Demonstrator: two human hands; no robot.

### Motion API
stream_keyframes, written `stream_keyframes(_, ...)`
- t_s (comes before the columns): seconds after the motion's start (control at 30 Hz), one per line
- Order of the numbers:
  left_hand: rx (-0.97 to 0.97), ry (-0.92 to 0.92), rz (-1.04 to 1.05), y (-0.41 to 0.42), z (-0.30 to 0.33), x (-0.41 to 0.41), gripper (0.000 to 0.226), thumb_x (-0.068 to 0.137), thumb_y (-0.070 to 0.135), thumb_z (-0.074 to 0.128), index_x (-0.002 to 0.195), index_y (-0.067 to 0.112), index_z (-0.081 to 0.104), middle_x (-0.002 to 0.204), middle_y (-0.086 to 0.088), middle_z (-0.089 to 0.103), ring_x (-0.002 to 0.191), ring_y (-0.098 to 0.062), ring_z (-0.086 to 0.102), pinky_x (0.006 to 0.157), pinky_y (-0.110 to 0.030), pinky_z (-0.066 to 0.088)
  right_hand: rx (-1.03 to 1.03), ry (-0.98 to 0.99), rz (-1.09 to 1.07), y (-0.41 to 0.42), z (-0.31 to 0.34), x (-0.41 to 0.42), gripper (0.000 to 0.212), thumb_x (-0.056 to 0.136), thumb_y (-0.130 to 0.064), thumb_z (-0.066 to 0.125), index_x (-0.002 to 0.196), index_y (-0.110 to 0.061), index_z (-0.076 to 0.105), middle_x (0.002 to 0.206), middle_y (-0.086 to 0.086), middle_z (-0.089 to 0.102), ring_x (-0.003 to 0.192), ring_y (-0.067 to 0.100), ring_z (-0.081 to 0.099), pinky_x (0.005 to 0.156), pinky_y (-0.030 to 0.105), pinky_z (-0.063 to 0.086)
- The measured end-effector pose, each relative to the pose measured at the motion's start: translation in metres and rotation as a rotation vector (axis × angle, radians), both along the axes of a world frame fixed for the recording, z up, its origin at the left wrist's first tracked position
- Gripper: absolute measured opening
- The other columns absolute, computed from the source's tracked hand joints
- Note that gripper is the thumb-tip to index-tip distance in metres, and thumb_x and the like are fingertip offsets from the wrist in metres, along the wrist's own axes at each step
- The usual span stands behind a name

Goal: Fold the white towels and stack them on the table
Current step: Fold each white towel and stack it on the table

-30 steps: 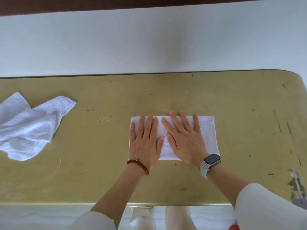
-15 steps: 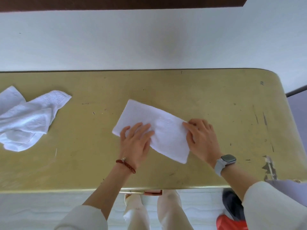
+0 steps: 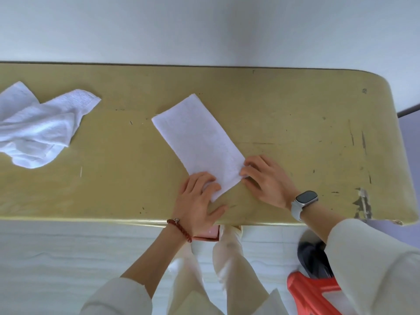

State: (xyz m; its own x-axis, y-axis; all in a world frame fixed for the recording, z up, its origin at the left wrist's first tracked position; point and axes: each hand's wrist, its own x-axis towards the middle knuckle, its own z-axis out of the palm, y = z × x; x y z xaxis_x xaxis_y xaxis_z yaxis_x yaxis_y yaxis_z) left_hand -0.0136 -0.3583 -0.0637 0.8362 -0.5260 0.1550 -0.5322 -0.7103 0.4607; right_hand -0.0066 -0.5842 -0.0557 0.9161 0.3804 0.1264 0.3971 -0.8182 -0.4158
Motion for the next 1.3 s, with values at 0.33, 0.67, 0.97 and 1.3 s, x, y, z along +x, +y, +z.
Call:
stream_keyframes(0.33, -0.139, -0.012, 0.104, -0.003, -0.001, 0.005, 0.017, 0.075, 0.014, 0.049, 0.091, 0.02, 0.053, 0.098, -0.002, 0.058, 0.099, -0.02, 0.049, 0.097, -0.033, 0.034, -0.044, -0.074, 0.035, 0.005, 0.004, 0.008, 0.008, 0.082, -0.005, 0.051, 0.084, -0.007, 0.058, 0.088, 0.009, 0.06, 0.065, 0.029, 0.053, 0.049, 0.033, 0.045)
stream_keyframes(0.67, -0.104, 0.042, 0.05, 0.008, 0.002, 0.004, 0.029, 0.079, 0.014, 0.048, 0.106, 0.021, 0.05, 0.109, 0.0, 0.063, 0.118, -0.013, 0.047, 0.108, -0.038, 0.026, -0.095, -0.056, 0.166, 0.0, 0.005, 0.004, 0.017, 0.086, -0.01, 0.047, 0.089, -0.009, 0.064, 0.093, 0.006, 0.062, 0.073, 0.026, 0.056, 0.056, 0.034, 0.048)
stream_keyframes(0.97, -0.071, -0.069, 0.002, 0.003, 0.004, 0.007, 0.021, 0.076, 0.002, 0.037, 0.085, 0.021, 0.043, 0.104, -0.005, 0.068, 0.107, -0.027, 0.06, 0.101, -0.042, 0.031, -0.183, -0.009, 0.13, 0.015, 0.014, 0.018, 0.013, 0.065, 0.006, 0.067, 0.072, -0.002, 0.06, 0.077, 0.011, 0.06, 0.052, 0.024, 0.054, 0.034, 0.026, 0.038)
stream_keyframes(1.3, -0.164, -0.204, 0.118, 0.0, 0.009, 0.012, 0.008, 0.083, 0.013, 0.051, 0.089, 0.017, 0.05, 0.091, -0.006, 0.069, 0.093, -0.019, 0.057, 0.087, -0.03, 0.043, 0.033, 0.219, -0.026, 0.02, 0.034, 0.015, 0.031, 0.084, 0.0, 0.035, 0.109, -0.018, 0.04, 0.099, 0.013, 0.058, 0.05, 0.028, 0.042, 0.044, 0.031, 0.037)
